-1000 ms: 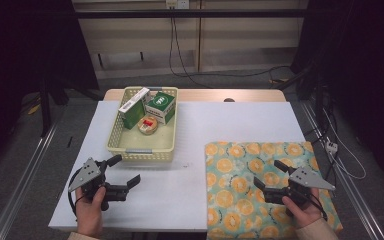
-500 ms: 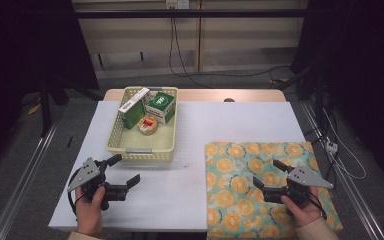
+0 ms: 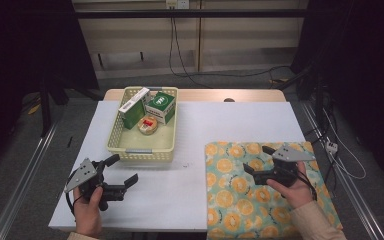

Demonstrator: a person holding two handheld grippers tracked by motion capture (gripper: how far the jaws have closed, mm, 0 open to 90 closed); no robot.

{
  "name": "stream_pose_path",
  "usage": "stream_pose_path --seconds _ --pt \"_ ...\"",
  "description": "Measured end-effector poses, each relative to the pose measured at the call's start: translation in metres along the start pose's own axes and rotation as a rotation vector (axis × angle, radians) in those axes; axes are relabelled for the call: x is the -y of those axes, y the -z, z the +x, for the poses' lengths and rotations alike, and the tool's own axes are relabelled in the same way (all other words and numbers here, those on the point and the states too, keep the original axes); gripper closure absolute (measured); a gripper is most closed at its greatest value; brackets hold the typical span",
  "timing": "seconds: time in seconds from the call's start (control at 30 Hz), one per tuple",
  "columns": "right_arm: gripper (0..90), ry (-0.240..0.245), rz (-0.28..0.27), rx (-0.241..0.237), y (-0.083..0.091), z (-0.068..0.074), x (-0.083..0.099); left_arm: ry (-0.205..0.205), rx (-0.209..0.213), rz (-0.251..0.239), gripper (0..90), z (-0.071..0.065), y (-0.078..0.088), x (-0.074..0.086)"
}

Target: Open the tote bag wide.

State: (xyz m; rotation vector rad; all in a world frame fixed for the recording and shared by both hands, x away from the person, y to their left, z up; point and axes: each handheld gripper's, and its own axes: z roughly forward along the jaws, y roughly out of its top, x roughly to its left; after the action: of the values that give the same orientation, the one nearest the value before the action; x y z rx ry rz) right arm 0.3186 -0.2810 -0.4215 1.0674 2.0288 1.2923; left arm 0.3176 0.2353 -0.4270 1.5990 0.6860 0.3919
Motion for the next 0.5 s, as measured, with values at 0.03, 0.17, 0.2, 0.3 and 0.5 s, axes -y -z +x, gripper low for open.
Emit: stream_pose_path --seconds 0.03,0.17,0.2,0.3,0.5 --pt "7.7 0.004 0.01 0.007 -0.004 -0.001 -0.003 -0.001 0.001 0.0 1.9 0.0 0.0 0.0" --pt "7.5 -0.033 0.021 -0.011 -0.018 -0.01 -0.013 0.002 0.006 -0.007 2.0 0.0 0.001 0.0" --pt "7.5 -0.039 0.027 -0.011 -0.021 -0.012 -0.015 0.003 0.004 -0.008 1.9 0.0 0.001 0.0" --pt "7.8 -0.045 0.051 -0.005 -0.028 -0.019 -0.018 0.0 0.004 -0.004 1.9 0.0 0.0 0.0" --pt "9.0 -0.053 0.125 -0.031 -0.047 -0.037 -0.019 -0.001 0.004 0.01 2.0 0.0 -0.001 0.002"
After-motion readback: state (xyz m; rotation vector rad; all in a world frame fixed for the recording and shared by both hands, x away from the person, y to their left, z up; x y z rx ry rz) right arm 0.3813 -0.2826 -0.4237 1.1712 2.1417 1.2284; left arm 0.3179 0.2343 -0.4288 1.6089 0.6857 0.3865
